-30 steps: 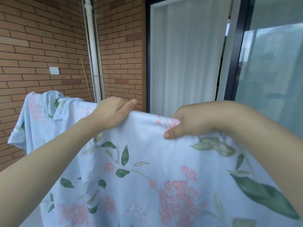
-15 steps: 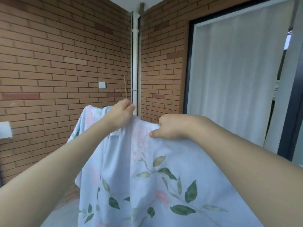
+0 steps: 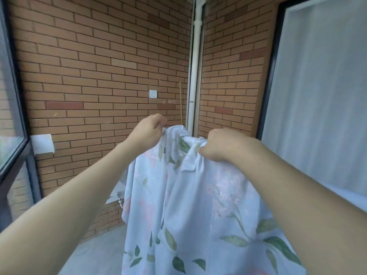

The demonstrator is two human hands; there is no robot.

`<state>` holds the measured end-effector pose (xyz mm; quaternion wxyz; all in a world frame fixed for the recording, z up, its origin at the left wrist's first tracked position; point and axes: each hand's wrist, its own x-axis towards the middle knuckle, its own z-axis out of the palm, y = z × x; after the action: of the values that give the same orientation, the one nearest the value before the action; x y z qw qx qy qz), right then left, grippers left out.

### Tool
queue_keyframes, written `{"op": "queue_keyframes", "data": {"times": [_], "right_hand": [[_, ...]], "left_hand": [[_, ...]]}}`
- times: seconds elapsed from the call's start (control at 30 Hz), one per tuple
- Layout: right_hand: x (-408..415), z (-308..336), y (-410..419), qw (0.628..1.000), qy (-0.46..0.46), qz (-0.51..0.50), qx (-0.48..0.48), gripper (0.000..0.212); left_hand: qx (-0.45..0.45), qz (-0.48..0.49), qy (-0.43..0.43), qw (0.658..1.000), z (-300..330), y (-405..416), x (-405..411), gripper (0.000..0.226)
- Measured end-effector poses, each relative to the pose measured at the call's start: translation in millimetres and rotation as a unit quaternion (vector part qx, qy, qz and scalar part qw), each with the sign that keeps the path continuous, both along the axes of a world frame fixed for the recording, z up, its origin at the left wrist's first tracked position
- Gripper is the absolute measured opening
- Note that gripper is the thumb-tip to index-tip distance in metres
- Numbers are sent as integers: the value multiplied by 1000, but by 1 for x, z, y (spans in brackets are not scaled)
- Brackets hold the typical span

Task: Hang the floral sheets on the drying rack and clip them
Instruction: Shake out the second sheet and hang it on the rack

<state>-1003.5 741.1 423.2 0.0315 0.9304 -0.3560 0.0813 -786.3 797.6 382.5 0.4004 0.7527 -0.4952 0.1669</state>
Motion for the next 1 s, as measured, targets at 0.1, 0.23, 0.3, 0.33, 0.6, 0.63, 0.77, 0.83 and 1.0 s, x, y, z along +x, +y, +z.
{"op": "queue_keyframes", "data": {"times": [0.1, 0.23, 0.3, 0.33, 0.6, 0.63, 0.77, 0.83, 1.0], "right_hand": [[20, -9, -2, 999, -31, -34, -3, 26], [26, -21, -7, 992, -97, -78, -2, 33], [26, -18, -8, 991, -113, -70, 22, 32], [28, -16, -8, 990, -116, -71, 38, 33], [26, -14, 0, 987, -124, -73, 71, 38], [24, -13, 0, 988, -119, -72, 73, 37], [20, -7, -4, 987, -100, -77, 99, 35], [21, -4, -6, 986, -95, -79, 114, 36], [22, -3, -5, 982, -92, -85, 141, 50]], "left_hand": [[76, -73, -73, 992, -1, -9, 43, 24], [97, -138, -247, 954, -2, -17, 77, 15], [61, -135, -375, 915, 2, -20, 82, 27], [45, -136, -422, 895, 2, -22, 84, 31], [51, -58, -505, 860, 0, -35, 84, 26], [47, -75, -503, 860, 0, -35, 84, 22], [44, -135, -518, 844, 4, -35, 79, 9], [48, -120, -535, 835, 7, -38, 79, 14], [89, 16, -553, 828, 2, -44, 98, 25]]}}
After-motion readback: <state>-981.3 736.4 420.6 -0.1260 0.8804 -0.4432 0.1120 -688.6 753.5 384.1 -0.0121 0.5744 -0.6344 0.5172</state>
